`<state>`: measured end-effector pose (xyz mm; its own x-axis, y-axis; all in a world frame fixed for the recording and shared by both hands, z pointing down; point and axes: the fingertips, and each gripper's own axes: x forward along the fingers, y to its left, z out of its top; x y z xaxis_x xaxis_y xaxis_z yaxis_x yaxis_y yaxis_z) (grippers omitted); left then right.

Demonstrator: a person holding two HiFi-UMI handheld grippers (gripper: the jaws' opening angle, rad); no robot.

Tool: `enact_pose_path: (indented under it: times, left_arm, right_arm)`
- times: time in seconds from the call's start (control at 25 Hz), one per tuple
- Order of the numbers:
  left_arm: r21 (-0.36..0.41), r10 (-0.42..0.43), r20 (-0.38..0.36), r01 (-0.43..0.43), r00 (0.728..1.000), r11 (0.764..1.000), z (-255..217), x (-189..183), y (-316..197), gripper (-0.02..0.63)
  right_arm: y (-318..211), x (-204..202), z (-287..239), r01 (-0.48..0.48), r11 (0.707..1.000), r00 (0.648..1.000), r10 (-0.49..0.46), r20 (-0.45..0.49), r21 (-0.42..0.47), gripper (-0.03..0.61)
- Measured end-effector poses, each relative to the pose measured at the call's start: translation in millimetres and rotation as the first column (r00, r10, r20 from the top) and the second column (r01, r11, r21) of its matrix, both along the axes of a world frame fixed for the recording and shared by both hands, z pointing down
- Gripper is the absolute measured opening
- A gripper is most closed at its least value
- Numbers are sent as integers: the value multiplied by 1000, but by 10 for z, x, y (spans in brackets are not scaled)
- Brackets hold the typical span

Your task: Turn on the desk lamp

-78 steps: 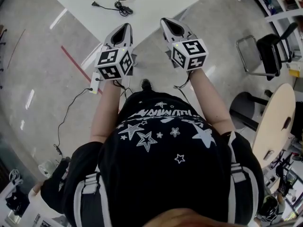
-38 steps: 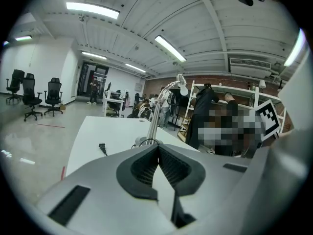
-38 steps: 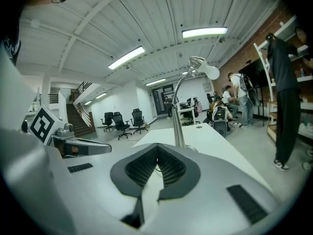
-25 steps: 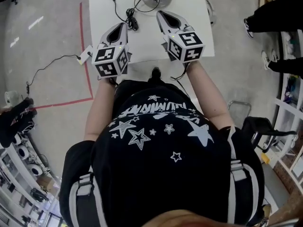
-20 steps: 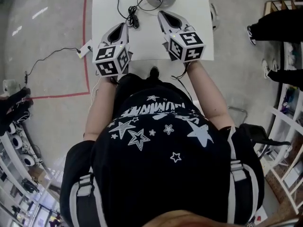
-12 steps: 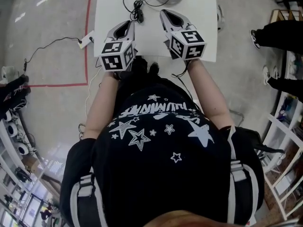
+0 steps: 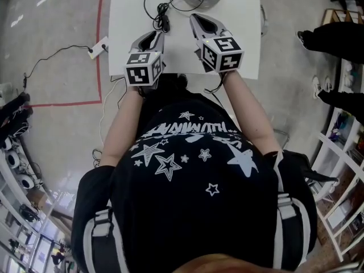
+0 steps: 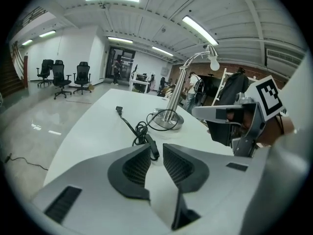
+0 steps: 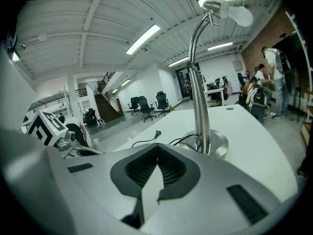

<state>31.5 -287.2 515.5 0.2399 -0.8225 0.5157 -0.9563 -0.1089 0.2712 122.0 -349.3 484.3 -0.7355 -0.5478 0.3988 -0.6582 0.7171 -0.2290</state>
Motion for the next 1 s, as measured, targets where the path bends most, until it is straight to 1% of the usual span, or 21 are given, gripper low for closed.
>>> enact_pose_path:
  times: [0.16, 0.36, 0.52, 0.72, 1.0]
  left_arm:
    - [-55, 21, -19, -22, 1000, 998, 167, 44, -68, 91]
    - [-114, 22, -43, -26, 999, 993, 362, 122, -157, 146]
    - [-155, 36, -66, -45, 997, 987, 468, 220, -231, 147]
    - [-189, 36, -54, -45, 998, 981, 484, 211, -272, 146]
    - [-223, -4, -46, -7, 999, 975, 484, 147, -303, 146]
  right_arm:
    - [-110, -23, 51, -7, 1000, 1000, 7, -7, -15, 3]
    - [-229, -81, 141, -7, 999, 1000, 7, -13, -36, 3]
    - [-274, -156, 259, 11, 998, 999, -13, -30, -60, 3]
    - [-248, -229, 311, 22, 996, 999, -26, -42, -87, 3]
    - [-257, -274, 355, 22, 995, 998, -27, -52, -101, 3]
